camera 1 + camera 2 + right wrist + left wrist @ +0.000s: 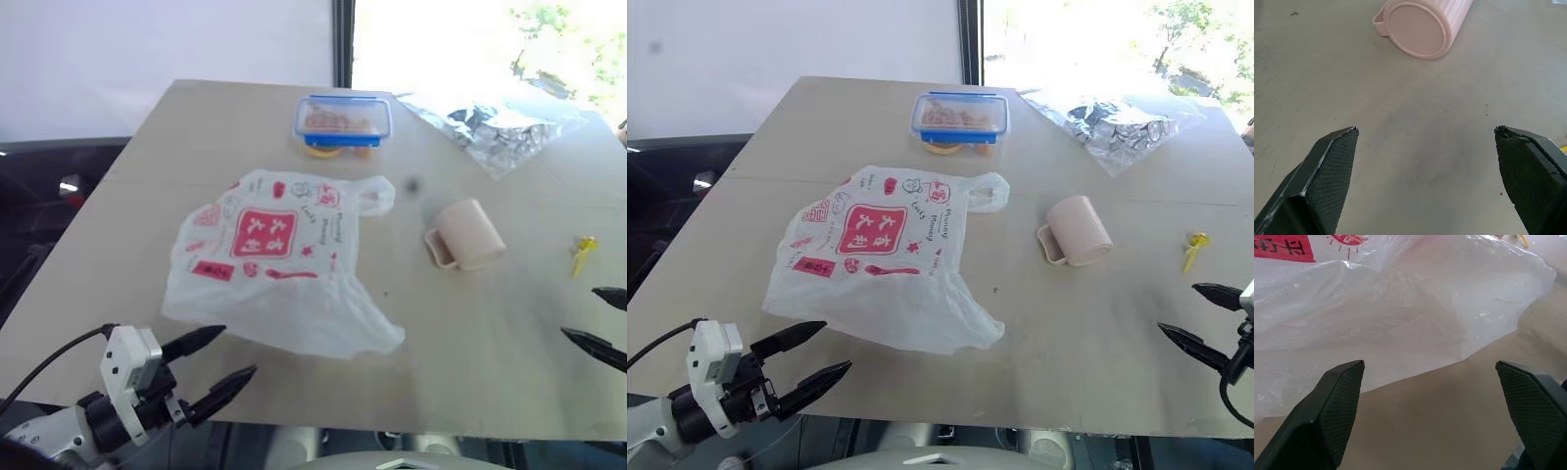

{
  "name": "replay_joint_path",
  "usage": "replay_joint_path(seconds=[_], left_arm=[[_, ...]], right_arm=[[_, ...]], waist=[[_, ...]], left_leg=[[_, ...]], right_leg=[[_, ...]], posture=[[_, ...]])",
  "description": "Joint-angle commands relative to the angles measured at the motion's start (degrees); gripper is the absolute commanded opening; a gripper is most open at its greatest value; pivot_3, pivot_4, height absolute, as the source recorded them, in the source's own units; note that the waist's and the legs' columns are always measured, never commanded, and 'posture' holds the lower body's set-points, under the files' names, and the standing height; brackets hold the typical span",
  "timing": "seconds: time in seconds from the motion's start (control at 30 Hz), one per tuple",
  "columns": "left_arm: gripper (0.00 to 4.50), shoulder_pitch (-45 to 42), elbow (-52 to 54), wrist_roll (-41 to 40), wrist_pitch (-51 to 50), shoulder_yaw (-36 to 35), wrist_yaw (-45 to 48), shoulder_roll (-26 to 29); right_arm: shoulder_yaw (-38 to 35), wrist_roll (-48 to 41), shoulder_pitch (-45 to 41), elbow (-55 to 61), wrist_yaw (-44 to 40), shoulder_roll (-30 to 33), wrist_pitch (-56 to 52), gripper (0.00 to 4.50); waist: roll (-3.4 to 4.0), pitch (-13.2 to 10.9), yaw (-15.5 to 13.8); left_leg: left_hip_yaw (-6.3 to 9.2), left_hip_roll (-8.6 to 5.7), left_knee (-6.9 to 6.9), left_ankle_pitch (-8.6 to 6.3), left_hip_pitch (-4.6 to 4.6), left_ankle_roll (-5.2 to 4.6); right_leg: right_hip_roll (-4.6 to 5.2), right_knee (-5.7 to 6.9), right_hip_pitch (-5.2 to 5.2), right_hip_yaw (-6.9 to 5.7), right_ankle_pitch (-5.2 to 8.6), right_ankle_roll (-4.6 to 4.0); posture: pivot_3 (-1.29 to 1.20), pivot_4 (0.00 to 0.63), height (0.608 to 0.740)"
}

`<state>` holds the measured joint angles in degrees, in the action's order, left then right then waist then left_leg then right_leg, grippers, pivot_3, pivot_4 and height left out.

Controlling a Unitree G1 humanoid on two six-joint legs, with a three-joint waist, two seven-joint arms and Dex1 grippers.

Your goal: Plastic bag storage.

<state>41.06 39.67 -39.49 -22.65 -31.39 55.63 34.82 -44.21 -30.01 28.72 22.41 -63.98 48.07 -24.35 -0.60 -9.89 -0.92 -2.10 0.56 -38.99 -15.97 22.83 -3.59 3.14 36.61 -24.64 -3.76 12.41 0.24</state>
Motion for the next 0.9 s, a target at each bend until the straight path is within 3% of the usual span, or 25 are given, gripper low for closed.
replay_joint_path(seconds=[0.03,0.2,0.43,0.6,0.77,0.9], left_arm=[[4.49,-1.01,1.87,-2.37,-0.41,0.49,-0.25,0.80],[4.49,-0.73,4.52,-7.43,-3.52,1.09,0.49,2.40],[4.49,-3.07,0.87,-1.95,-3.40,4.03,-2.65,2.86],[4.49,-15.88,-13.65,11.12,1.59,9.49,-4.65,8.04],[4.49,-31.72,-28.27,16.37,5.60,12.36,-4.78,10.84],[4.49,-40.48,-33.26,14.75,5.01,12.77,-2.60,11.51]], right_arm=[[-0.39,-1.91,-2.78,1.07,0.12,1.42,0.12,4.50],[5.70,-2.90,-7.77,2.73,0.78,1.86,-0.87,4.50],[8.11,-7.76,-10.99,7.20,-0.18,1.92,-2.02,4.50],[13.05,-8.87,-13.96,9.73,0.47,2.13,-2.22,4.50],[15.90,-8.50,-16.62,8.91,1.25,1.98,-1.65,4.50],[17.81,-8.63,-18.71,8.81,1.34,1.74,-1.24,4.50]], waist=[[-0.01,0.00,0.05],[-0.08,0.01,0.10],[-0.07,0.02,-0.18],[-0.05,0.03,-0.32],[-0.11,0.01,-0.45],[-0.18,0.02,-0.53]], left_leg=[[0.00,0.00,0.00,0.00,0.00,0.00],[-0.03,0.04,-0.05,0.00,-0.09,0.00],[-0.08,0.01,-0.05,0.00,-0.04,-0.01],[-0.05,0.03,-0.12,0.01,-0.18,-0.01],[-0.08,0.02,-0.17,0.01,-0.12,-0.01],[-0.08,0.02,-0.19,0.01,-0.05,-0.01]], right_leg=[[0.00,0.00,0.00,0.00,0.00,0.00],[-0.04,0.08,0.03,0.02,0.00,0.00],[-0.07,0.07,0.03,0.04,0.00,0.00],[-0.16,0.16,0.12,0.02,-0.01,0.00],[-0.11,0.17,0.11,0.03,-0.03,0.00],[-0.09,0.16,0.09,0.03,-0.19,0.24]], posture=[[0.00,0.150,0.740],[0.00,0.150,0.740],[0.00,0.150,0.740],[0.00,0.150,0.740],[0.00,0.150,0.740],[0.00,0.150,0.740]])
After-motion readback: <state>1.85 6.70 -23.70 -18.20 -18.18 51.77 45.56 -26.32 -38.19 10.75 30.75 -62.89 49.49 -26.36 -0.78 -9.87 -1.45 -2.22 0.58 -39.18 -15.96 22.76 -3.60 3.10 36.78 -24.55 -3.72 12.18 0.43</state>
